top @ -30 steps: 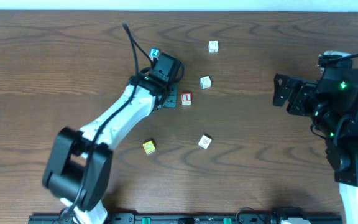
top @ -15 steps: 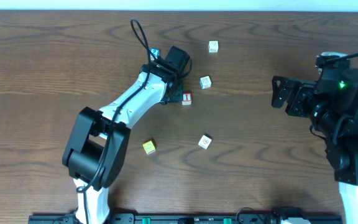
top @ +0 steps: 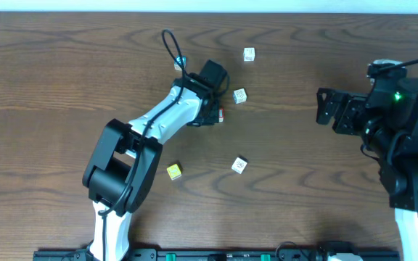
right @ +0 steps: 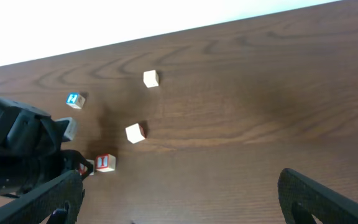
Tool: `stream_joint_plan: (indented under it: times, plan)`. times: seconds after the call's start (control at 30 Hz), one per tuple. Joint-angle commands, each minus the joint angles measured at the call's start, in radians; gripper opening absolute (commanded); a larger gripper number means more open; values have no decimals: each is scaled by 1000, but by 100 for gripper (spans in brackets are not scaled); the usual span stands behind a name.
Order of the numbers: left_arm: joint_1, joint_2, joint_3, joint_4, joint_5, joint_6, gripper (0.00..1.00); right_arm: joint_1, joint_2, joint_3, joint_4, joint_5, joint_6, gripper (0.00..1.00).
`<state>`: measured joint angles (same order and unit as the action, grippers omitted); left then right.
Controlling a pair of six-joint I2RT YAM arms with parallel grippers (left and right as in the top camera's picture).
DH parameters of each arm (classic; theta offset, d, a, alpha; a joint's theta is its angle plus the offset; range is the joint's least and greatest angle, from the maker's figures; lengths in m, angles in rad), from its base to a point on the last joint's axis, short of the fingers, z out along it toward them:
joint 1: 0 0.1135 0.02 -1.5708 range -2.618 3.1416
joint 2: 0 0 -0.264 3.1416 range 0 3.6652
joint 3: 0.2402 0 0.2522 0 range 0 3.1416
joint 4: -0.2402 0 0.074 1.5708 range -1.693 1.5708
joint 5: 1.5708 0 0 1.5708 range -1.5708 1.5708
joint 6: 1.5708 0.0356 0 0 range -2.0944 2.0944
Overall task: Spell out Ai2
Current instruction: 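Lower the 'A' block left of the 'I' block and release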
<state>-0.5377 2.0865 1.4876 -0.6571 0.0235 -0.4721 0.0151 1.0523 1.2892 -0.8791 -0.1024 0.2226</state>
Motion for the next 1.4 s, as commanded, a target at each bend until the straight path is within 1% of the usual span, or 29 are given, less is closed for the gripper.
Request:
stream_joint_plan:
  times: [0.0, 0.5, 0.97, 1.03, 1.1, 1.13, 1.27, 1.37]
  plan:
    - [-5, 19, 19, 3, -8, -13, 5, -14, 14, 13, -3, -12, -14, 99]
    - [-5, 19, 19, 18, -56, -26, 6, -14, 20, 13, 0, -30, -14, 99]
    - [-5, 34, 19, 25, -41, -41, 7, -14, 20, 13, 8, -30, -14, 99]
    - [-5, 34, 19, 26, -41, -41, 18, -14, 20, 13, 8, -30, -14, 99]
    - [-5, 34, 19, 26, -41, -41, 38, -14, 20, 13, 8, -30, -14, 99]
    - [-5, 34, 19, 26, -41, -40, 45, -14, 20, 13, 8, -30, -14, 99]
    - [-5, 34, 19, 26, -42, -40, 52, -14, 20, 13, 8, -30, -14, 99]
    - [-5, 34, 19, 30, -42, -34, 52, -14, 20, 13, 8, -30, -14, 99]
